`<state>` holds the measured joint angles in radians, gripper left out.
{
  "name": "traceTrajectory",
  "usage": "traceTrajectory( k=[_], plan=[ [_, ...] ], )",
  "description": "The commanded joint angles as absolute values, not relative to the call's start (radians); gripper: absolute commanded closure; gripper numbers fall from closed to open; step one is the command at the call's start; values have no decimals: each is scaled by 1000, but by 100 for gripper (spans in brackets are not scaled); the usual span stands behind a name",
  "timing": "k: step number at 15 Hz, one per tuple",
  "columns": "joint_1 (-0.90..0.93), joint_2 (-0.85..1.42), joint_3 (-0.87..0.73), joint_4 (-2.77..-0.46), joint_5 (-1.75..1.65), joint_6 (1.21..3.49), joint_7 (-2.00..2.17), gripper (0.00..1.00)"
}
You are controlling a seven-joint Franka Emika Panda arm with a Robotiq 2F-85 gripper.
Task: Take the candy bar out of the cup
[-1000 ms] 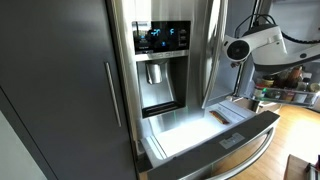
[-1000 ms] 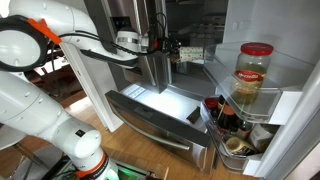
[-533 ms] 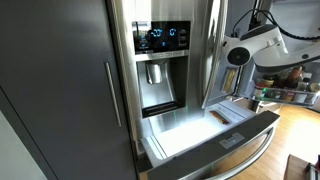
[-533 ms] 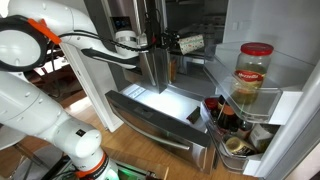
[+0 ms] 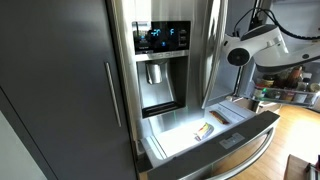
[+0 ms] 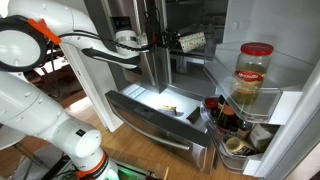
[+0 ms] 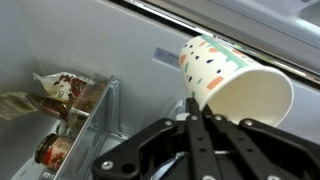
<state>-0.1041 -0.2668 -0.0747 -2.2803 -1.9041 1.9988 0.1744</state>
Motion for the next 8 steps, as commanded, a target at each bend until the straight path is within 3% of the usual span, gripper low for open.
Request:
traceTrajectory(
  k=[1,8],
  plan=[
    [-87,-273,-98,-2292,-1884,2004,208,99],
    [-82,-235,-140,-2248,-1615,2063,233,99]
  ],
)
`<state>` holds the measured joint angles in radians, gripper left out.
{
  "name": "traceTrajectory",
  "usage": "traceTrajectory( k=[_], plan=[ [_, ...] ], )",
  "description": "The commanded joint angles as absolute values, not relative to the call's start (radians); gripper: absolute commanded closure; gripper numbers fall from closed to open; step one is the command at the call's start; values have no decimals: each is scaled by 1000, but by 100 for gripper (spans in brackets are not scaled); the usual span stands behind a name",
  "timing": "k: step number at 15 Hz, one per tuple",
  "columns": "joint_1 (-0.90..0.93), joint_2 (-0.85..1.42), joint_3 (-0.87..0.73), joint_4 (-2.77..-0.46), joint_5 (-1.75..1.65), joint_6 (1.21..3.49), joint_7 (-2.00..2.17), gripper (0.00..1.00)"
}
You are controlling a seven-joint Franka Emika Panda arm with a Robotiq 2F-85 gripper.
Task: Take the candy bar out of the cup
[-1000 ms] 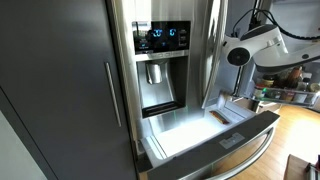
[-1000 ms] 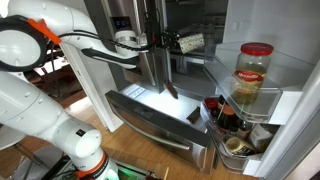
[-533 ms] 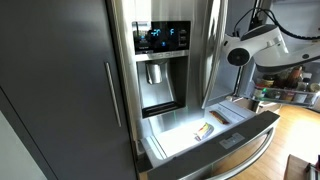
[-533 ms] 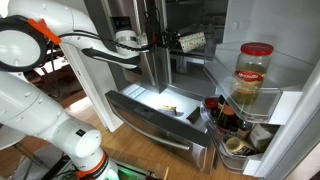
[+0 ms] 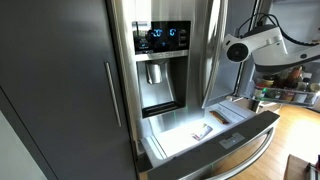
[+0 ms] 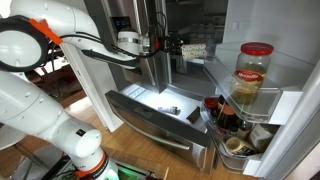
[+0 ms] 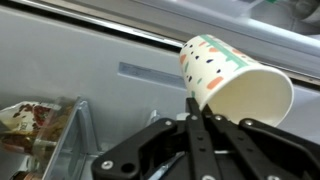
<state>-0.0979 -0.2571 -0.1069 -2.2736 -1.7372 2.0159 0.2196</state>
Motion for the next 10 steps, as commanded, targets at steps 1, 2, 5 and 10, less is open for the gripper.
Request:
traceTrajectory(
  k=[1,2,5,10],
  plan=[
    [-84,-225,-147,-2239,-1568,2083,235,99],
    [-86,-218,-151,-2230,-1516,2093,236,99],
    [-97,-194,-171,-2204,-1367,2150,229,99],
    [-132,-117,-220,-2146,-1119,2286,221,99]
  ],
)
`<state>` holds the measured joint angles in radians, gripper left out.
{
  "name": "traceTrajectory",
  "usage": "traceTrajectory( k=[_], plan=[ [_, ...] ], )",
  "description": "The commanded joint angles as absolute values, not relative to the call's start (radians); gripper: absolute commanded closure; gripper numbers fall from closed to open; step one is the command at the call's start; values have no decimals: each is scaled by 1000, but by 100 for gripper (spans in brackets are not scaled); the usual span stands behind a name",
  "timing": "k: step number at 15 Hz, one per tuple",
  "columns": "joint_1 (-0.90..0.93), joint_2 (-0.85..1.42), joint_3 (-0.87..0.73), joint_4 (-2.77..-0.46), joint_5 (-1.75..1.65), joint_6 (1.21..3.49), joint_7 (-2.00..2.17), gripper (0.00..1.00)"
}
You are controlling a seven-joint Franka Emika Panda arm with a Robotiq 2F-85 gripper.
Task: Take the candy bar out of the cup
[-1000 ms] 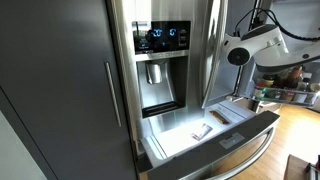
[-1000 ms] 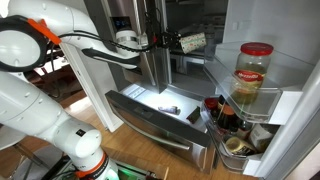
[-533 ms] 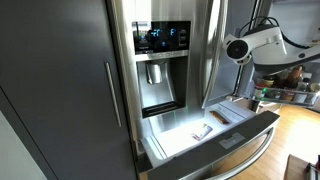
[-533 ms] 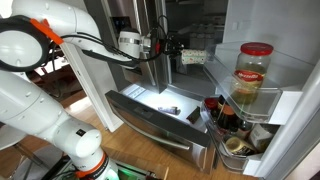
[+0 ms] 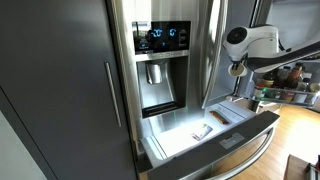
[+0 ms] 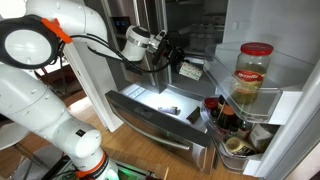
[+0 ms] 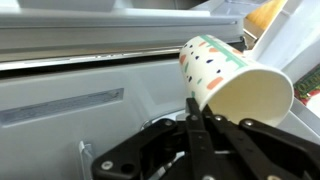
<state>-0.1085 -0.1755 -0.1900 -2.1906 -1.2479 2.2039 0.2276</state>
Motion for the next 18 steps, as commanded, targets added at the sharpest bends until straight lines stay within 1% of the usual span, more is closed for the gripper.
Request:
traceTrajectory(
  k=[1,4,5,7,11,12,13,18],
  plan=[
    [-143,-100,-232,-2131,-1066,2316,213,99],
    [-181,-34,-262,-2096,-900,2427,199,99],
    [-176,-89,-227,-2131,-987,2367,216,96],
    [-192,-55,-241,-2112,-937,2407,210,96],
    [-194,-38,-243,-2097,-924,2411,210,96],
    [-196,-25,-246,-2090,-893,2434,212,99],
    [-203,-2,-251,-2067,-896,2431,250,99],
    [-252,109,-284,-1967,-647,2502,278,99]
  ],
)
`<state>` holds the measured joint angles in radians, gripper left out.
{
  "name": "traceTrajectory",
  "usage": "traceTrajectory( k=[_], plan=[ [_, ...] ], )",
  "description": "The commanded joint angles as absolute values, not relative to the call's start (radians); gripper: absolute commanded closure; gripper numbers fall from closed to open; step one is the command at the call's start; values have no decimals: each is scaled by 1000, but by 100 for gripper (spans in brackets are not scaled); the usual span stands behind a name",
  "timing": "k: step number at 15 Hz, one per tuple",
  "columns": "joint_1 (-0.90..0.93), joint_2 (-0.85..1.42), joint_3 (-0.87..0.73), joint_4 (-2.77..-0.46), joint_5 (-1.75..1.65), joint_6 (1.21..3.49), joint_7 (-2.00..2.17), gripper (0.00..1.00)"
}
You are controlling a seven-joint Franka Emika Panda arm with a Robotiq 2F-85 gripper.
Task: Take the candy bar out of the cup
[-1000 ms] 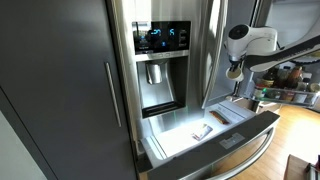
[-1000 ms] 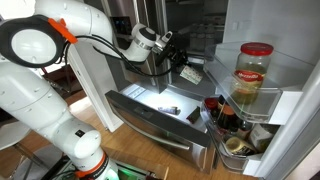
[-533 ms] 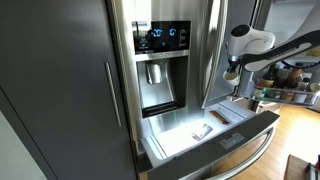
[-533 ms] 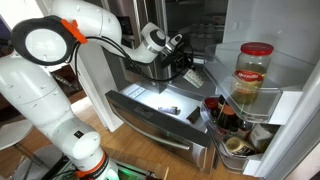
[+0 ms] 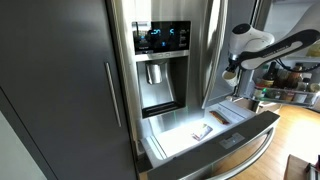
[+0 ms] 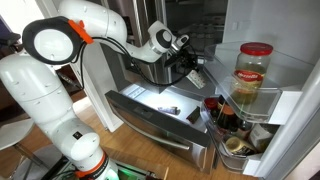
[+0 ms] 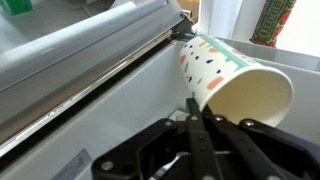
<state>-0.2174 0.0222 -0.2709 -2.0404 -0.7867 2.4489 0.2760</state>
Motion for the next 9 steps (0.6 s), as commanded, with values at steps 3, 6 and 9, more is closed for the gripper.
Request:
traceTrajectory(
  k=[3,6,9],
  plan=[
    [-276,181,-293,-1909,-476,2543,285,99],
    [-282,251,-297,-1848,-324,2580,293,99],
    [-282,310,-290,-1791,-196,2578,290,99]
  ],
)
